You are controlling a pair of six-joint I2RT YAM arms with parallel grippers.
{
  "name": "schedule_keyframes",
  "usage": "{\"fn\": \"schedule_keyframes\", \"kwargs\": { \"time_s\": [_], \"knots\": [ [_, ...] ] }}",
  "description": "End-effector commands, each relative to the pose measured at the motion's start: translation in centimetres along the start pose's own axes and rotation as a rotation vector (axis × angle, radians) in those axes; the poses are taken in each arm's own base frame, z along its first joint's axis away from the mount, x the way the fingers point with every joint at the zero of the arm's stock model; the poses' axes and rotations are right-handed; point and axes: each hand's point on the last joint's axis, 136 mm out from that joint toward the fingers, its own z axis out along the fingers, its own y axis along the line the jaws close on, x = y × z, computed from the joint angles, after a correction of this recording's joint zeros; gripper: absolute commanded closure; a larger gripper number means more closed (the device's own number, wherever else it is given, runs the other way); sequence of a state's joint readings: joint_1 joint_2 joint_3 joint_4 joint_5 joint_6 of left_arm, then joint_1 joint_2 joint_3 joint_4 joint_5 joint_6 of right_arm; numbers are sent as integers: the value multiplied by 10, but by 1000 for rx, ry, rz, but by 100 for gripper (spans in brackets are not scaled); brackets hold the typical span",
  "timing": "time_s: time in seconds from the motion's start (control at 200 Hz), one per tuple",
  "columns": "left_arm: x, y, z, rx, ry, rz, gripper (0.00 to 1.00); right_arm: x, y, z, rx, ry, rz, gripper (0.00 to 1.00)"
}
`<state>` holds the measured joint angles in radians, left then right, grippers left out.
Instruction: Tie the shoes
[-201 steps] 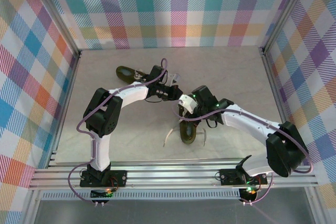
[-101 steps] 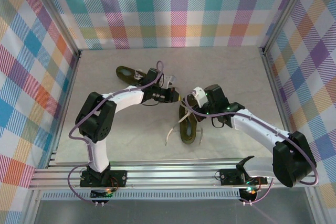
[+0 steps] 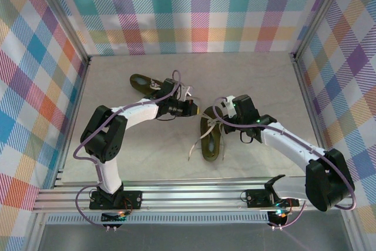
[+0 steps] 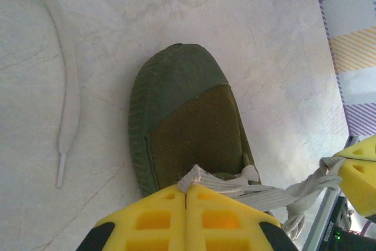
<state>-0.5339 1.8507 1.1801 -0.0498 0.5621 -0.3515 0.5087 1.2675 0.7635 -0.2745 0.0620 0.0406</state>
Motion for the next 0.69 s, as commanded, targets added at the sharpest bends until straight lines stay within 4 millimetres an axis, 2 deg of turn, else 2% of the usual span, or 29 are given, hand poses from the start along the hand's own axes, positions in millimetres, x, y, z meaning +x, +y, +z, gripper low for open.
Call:
{"fn": "schedule_keyframes", "kwargs": {
  "time_s": [0.0,0.255,0.45,0.69],
  "knots": [
    [-12,-6,-16,-2,-51,22,100,10,-16,4,75,56,60,100],
    [-13,-1,-25,-30,-74,29,100,27,-32,14,143,119,134,100],
    [-15,4,-35,-57,-99,35,100,30,-42,7,174,106,187,100],
    [-10,17,-38,-93,-100,20,100,40,-54,-2,240,137,219,100]
  ]
}}
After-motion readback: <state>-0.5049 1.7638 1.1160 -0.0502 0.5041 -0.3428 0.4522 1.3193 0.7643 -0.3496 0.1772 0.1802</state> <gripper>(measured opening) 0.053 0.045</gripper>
